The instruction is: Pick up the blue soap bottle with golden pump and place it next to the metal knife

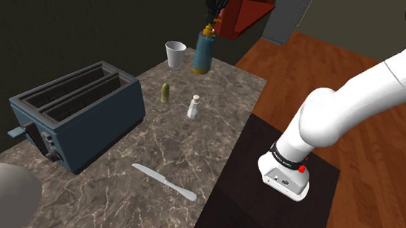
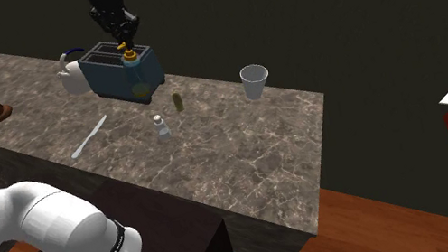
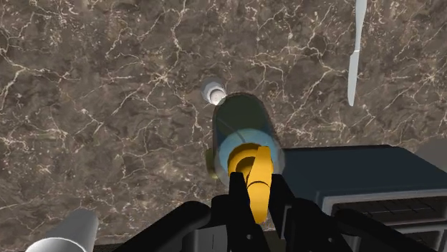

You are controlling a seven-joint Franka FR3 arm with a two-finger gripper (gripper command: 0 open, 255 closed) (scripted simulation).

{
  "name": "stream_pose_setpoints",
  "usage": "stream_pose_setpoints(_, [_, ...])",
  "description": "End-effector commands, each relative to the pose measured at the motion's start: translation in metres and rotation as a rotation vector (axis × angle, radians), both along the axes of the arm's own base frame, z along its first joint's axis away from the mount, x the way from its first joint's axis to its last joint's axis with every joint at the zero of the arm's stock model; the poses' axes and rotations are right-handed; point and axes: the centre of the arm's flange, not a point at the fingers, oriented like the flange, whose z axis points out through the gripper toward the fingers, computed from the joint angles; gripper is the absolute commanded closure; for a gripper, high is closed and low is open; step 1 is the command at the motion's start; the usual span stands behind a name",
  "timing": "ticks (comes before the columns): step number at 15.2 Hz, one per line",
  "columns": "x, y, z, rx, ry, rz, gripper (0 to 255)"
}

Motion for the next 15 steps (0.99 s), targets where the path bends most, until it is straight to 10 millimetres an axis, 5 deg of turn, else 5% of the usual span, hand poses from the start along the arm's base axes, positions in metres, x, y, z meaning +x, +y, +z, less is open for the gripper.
stream_pose_setpoints(1, [-0.02, 0.018, -0.001, -0.001, 0.0, -0.002, 255])
stream_pose_setpoints(15, [-0.139, 0.165, 0.0, -0.001, 0.0, -0.002, 255])
